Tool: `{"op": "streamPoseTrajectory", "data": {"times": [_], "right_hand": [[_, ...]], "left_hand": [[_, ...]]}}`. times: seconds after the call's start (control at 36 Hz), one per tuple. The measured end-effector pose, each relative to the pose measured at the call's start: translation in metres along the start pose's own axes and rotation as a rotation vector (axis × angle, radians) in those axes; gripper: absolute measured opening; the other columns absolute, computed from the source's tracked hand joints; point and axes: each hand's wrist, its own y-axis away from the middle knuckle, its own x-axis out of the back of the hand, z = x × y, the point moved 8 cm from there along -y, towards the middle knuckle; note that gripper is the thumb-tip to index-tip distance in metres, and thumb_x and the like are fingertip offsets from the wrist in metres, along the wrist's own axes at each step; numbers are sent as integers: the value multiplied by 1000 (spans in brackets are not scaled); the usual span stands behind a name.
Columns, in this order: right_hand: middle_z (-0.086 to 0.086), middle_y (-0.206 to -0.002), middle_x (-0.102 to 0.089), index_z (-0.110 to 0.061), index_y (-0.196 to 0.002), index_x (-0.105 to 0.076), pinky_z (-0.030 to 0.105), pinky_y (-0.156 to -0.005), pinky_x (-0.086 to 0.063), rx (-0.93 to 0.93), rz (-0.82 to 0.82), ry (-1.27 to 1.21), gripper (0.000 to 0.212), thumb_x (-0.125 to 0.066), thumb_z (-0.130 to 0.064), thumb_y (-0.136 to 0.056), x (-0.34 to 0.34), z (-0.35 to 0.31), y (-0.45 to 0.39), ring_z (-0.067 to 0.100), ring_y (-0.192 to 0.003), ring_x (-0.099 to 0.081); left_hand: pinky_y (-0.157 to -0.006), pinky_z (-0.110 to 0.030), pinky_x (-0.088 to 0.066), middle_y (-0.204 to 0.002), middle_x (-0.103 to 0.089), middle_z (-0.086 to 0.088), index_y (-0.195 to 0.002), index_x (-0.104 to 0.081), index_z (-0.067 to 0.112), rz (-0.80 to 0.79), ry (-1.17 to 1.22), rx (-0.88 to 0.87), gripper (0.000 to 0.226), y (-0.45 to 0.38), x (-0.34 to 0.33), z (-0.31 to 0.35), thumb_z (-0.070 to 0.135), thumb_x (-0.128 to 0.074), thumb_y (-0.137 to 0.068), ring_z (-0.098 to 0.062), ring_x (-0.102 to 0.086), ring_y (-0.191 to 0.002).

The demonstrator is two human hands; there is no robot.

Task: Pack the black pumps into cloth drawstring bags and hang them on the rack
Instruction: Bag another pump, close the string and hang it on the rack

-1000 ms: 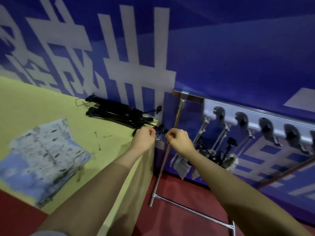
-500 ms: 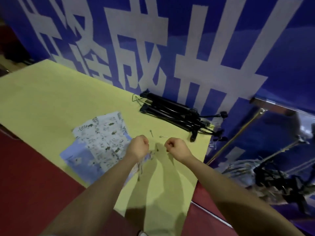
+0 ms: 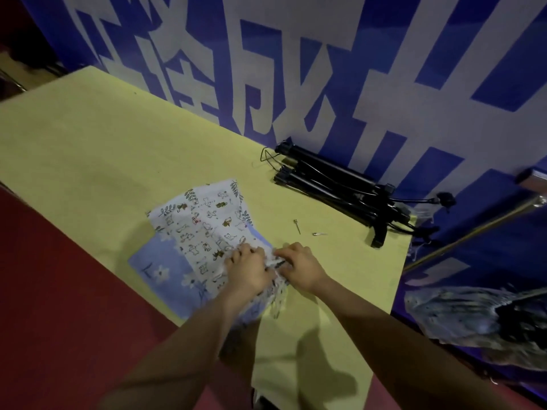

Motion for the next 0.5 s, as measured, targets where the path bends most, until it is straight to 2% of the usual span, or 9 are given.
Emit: {"op": "streamPoseTrajectory", "data": {"times": [0.06, 0.14, 0.19, 0.25, 0.33, 0.42, 0.44, 0.5], "right_hand": [[10, -122, -51, -27, -125, -60, 33, -96, -35, 8, 64, 24, 37, -57, -25, -89, 3, -4, -3, 33, -113, -46], [6, -115, -56, -25, -111, -66, 33, -91, -33, -7, 135, 7, 24, -54, -25, -91, 13, -7, -9, 27, -109, -50], [4, -97, -59, -17, -96, -64, 34, -84, -36, 19, 182, -147, 14, -51, -16, -92, 23, -13, -12, 25, -95, -55], [4, -79, -56, -13, -87, -57, 30, -70, -38, 43, 208, -381, 11, -49, -8, -93, 36, -17, -12, 22, -76, -53], [10, -77, -56, -13, -86, -54, 20, -58, -34, 53, 273, -495, 14, -48, -4, -95, 62, -21, -12, 18, -69, -48], [8, -78, -58, -8, -89, -60, 18, -58, -35, 65, 322, -483, 13, -49, -3, -94, 78, -22, -13, 15, -68, -48], [9, -79, -59, -6, -90, -61, 20, -60, -36, 70, 338, -469, 13, -49, -3, -94, 83, -23, -13, 17, -69, -49], [13, -83, -63, -5, -92, -62, 27, -64, -39, 69, 374, -453, 14, -48, -3, -94, 92, -23, -14, 21, -72, -54]], "left_hand": [[-105, -43, -25, -132, -45, -9, -120, -55, 20, 64, 39, -38, 34, -1, 7, 3, 36, -49, -91, -31, -34, -125], [-102, -38, -23, -127, -44, -6, -116, -60, 20, 218, 45, -148, 30, 1, 25, 13, 35, -47, -94, -27, -30, -122], [-98, -36, -24, -123, -42, -5, -114, -60, 19, 345, 32, -213, 30, 6, 44, 21, 35, -47, -94, -25, -30, -117], [-95, -34, -26, -121, -42, -6, -118, -55, 18, 411, 7, -251, 30, 8, 60, 28, 33, -45, -94, -23, -33, -114], [-94, -34, -35, -118, -44, -7, -119, -42, 14, 390, -57, -289, 30, 6, 71, 38, 25, -47, -92, -23, -42, -110], [-73, -31, -51, -107, -51, -8, -109, -33, 14, 361, -186, -331, 47, 8, 75, 48, 20, -69, -80, -25, -56, -96], [-71, -32, -52, -109, -51, -11, -112, -32, 13, 342, -241, -351, 49, 9, 74, 52, 15, -69, -80, -27, -57, -97], [-83, -40, -51, -123, -43, -16, -131, -29, 13, 290, -344, -402, 54, 10, 72, 61, 5, -57, -86, -35, -49, -110]]}}
